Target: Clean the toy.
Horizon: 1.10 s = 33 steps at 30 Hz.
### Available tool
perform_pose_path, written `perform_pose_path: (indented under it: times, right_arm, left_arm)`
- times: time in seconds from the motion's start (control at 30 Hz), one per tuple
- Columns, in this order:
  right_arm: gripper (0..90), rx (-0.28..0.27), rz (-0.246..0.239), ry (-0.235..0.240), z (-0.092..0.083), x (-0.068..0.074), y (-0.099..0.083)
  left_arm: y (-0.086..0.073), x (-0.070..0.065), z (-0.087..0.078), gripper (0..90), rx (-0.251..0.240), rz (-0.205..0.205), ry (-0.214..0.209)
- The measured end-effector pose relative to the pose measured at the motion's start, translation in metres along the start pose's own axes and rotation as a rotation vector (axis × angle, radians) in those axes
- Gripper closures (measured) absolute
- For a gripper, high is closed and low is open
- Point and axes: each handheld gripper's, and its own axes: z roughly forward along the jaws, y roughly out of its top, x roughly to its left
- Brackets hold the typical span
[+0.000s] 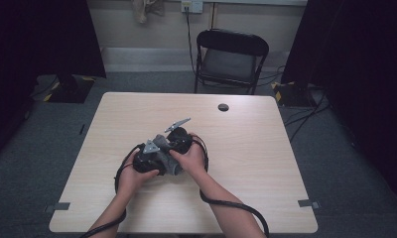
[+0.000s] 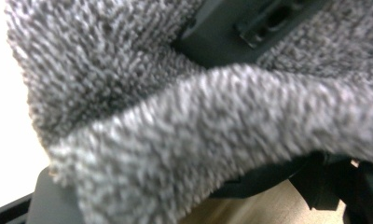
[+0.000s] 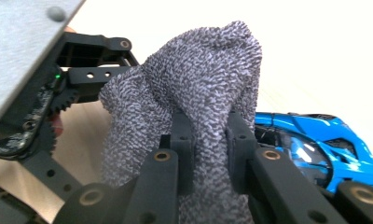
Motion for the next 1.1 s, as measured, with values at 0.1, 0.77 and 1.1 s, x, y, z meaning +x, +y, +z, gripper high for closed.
perform_pose_path:
  times: [0.1,0.77,1.1]
  right_arm:
    - [77.8,-0.002,0.005,-0.004,0.000,-0.003,0.001]
    - [77.8,-0.015,0.053,-0.059,-0.001,-0.024,0.004]
    - [77.7,-0.032,0.082,-0.078,-0.001,-0.039,-0.001]
  left_arm:
    - [0.000,0.000,0.000,24.1,0.000,0.000,0.000]
    - [0.000,0.000,0.000,24.1,0.000,0.000,0.000]
    - [0.000,0.000,0.000,24.1,-0.002,0.000,0.001]
